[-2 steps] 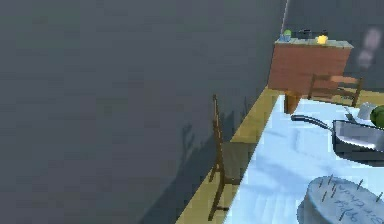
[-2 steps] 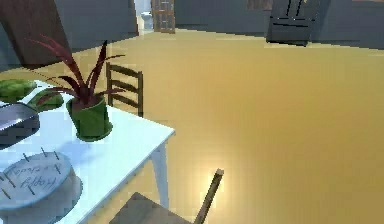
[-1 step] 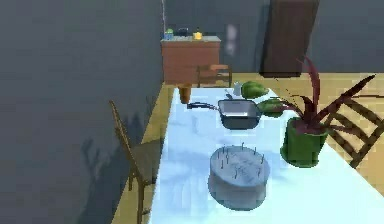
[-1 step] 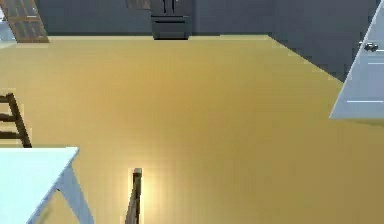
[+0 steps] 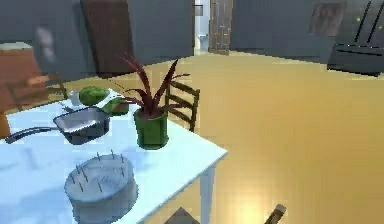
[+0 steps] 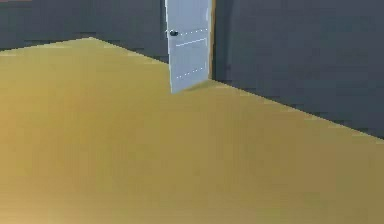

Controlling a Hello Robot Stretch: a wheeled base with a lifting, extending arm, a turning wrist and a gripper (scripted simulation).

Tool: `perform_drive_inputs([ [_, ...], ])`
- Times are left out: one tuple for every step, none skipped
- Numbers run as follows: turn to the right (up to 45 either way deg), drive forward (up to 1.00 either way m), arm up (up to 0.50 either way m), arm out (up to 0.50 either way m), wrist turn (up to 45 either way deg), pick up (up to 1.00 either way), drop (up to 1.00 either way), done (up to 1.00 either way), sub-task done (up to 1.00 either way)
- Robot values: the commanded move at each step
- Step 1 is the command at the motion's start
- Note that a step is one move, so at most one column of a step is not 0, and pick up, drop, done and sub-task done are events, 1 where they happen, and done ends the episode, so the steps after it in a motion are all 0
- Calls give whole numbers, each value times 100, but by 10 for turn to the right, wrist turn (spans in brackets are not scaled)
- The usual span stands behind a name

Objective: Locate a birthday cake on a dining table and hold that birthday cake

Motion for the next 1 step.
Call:
perform_drive_inputs([
  [450, 0, 0, 0, 0, 0, 0, 0, 0],
])
